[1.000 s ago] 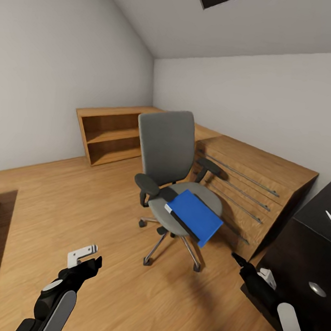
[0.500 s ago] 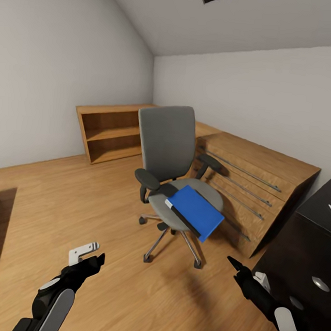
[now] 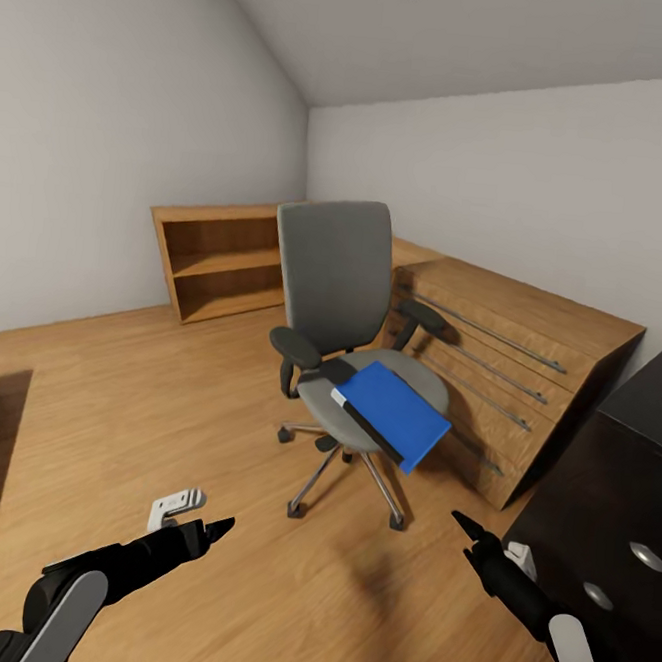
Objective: In the bedroom, organize the workspace by keeping the computer under the desk, ensuring the monitor is on the desk, placing the keyboard on the desk next to the monitor, placing the mouse on the desk next to the keyboard, moving the folder from the swivel chair onto the desk next to the mouse, stacking the notebook on top of the folder with the pen on top of the notebook, and positioning the swivel chair next to the desk.
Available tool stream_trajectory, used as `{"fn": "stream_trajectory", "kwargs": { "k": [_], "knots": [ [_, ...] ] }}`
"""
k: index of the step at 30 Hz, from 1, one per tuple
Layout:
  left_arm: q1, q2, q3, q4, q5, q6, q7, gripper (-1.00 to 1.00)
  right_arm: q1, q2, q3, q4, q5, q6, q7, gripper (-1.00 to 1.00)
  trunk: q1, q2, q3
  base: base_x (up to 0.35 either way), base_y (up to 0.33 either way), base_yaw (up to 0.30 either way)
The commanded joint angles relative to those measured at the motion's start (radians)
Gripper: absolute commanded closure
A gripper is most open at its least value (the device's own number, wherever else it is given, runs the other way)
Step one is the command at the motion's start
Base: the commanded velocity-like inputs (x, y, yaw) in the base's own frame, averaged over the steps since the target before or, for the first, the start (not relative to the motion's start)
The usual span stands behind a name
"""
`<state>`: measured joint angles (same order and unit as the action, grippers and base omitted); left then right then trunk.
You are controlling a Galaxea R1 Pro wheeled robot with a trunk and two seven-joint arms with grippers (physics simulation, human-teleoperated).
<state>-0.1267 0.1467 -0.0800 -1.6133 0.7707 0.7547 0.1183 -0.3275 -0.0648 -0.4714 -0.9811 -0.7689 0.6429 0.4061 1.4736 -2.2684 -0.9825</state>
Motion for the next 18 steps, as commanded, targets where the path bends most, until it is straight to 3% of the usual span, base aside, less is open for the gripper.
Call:
{"fn": "stream_trajectory", "kwargs": {
  "k": [1, 8, 18],
  "knots": [
    [-0.001, 0.001, -0.001, -0.001, 0.011, 0.003, 0.009, -1.0, -0.001, 0.001, -0.003, -0.001, -0.003, 0.007, 0.005, -1.0, 0.004, -0.008, -0.004, 0.0, 0.0, 0.0],
    [-0.001, 0.001, -0.002, 0.002, 0.008, 0.003, 0.008, -1.0, -0.001, 0.003, 0.004, -0.004, -0.001, 0.007, 0.08, -1.0, 0.011, -0.022, -0.01, 0.0, 0.0, 0.0],
    [-0.001, 0.001, -0.004, 0.02, 0.001, -0.001, 0.008, -1.0, -0.001, 0.005, 0.006, -0.002, -0.001, 0.006, 0.094, -1.0, 0.011, -0.022, -0.01, 0.086, 0.0, 0.0]
  ]
}}
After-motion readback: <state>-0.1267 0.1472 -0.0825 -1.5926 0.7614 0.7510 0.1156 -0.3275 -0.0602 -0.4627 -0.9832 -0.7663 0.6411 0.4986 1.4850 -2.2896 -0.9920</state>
